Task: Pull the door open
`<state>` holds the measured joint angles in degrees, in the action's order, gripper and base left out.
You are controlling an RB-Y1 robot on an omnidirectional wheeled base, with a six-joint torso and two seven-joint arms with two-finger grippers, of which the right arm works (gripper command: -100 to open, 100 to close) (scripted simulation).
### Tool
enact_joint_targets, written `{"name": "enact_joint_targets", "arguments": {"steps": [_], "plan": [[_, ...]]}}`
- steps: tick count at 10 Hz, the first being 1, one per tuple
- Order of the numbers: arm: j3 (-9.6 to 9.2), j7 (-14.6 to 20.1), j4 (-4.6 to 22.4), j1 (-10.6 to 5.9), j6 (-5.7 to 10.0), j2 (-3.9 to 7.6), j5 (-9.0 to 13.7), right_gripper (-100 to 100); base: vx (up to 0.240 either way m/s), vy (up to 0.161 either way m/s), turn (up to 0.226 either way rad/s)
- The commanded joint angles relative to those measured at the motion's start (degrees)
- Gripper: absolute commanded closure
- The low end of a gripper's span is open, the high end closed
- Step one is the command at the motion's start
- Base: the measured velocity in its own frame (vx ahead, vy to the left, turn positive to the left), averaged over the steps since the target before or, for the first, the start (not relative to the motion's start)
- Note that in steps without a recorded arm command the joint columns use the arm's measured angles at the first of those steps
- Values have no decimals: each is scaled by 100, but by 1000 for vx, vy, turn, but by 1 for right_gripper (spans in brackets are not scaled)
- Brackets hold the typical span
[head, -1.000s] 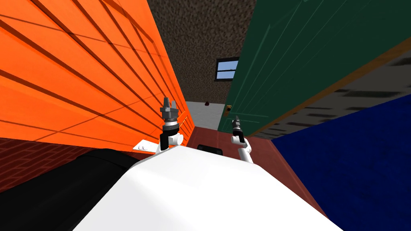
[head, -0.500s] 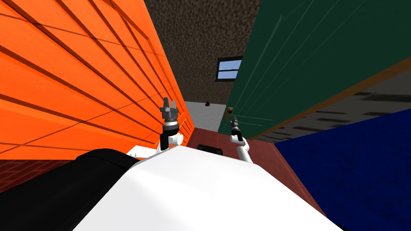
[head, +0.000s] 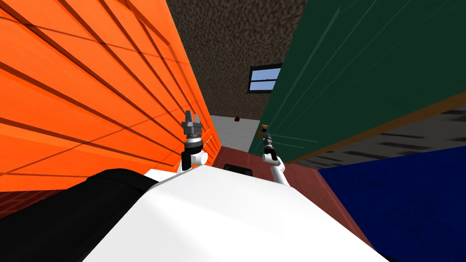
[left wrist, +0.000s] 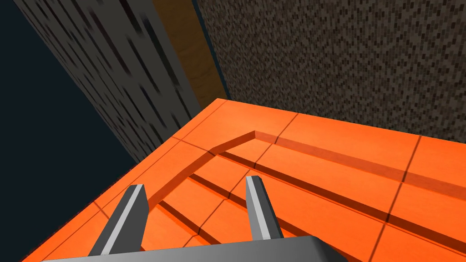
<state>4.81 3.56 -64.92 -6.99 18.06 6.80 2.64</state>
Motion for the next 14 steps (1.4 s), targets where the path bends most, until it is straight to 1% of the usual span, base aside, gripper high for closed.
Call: {"name": "enact_joint_targets", "arguments": {"steps": [1, 3, 5, 7, 8, 9, 14], "plan": [[82, 123, 126, 0, 75, 190, 70, -100, 182, 65, 137], [144, 211, 203, 3, 116, 336, 122, -100, 156, 50, 105], [259, 376, 346, 8, 194, 607, 220, -100, 155, 24, 169], [340, 491, 447, 12, 249, 798, 289, -100, 160, 25, 109], [321, 429, 417, 0, 223, 713, 261, -100, 72, 11, 15], [321, 429, 417, 0, 223, 713, 261, 100, -9, -3, -15], [321, 429, 417, 0, 223, 713, 261, 100, -13, -2, 3]]}}
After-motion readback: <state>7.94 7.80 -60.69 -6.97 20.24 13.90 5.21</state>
